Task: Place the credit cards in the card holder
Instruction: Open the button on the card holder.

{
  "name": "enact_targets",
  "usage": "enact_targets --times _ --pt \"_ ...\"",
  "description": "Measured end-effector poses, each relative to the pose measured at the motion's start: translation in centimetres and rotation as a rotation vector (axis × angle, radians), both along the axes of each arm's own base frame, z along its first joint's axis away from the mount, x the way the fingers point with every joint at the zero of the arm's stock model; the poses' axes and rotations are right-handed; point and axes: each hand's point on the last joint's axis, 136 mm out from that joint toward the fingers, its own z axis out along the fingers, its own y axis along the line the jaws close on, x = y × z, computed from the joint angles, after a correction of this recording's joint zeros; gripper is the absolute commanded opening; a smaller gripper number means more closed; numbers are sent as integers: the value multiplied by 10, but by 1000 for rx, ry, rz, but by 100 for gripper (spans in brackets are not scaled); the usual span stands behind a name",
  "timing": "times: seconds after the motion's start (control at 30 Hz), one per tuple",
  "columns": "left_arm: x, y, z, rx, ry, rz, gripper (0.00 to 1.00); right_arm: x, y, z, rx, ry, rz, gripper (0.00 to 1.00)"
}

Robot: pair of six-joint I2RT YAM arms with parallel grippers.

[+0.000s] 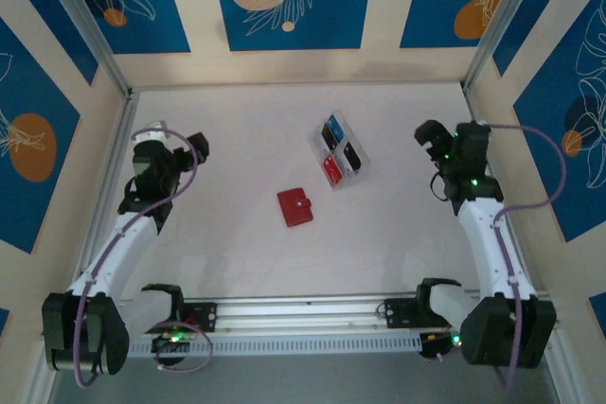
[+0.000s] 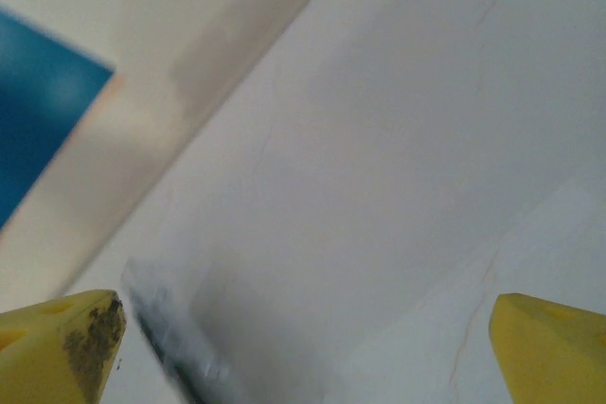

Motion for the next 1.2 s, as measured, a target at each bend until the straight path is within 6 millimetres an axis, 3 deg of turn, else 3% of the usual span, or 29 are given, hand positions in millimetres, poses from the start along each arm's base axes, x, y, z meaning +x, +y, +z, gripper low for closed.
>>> enact_targets --times 0.1,0.13,0.2,0.27,0.33,0.47,0.67,0.87,1.2 --pt "-8 -33 -18 -77 81 -128 96 -2 56 8 -86 58 166 99" --pt "-13 -48 -22 -97 105 -179 94 -8 83 7 -117 73 252 100" --pt "-23 -82 -30 -119 145 -288 86 -21 117 0 -162 101 364 95" --pt "-36 -119 -40 -147 197 -402 73 -41 160 -15 -220 155 520 86" --pt "-46 -144 -52 -171 247 -481 56 -50 184 -30 -260 201 603 74" --pt "-53 -177 -85 -234 365 -560 32 -62 227 -63 -345 302 737 54" --pt "-59 -215 -123 -306 492 -636 17 -68 266 -110 -421 423 846 37" --pt "-54 -236 -137 -349 527 -662 8 -63 284 -141 -450 489 884 41" --pt "-51 -236 -159 -344 569 -640 4 -49 309 -174 -478 541 927 49"
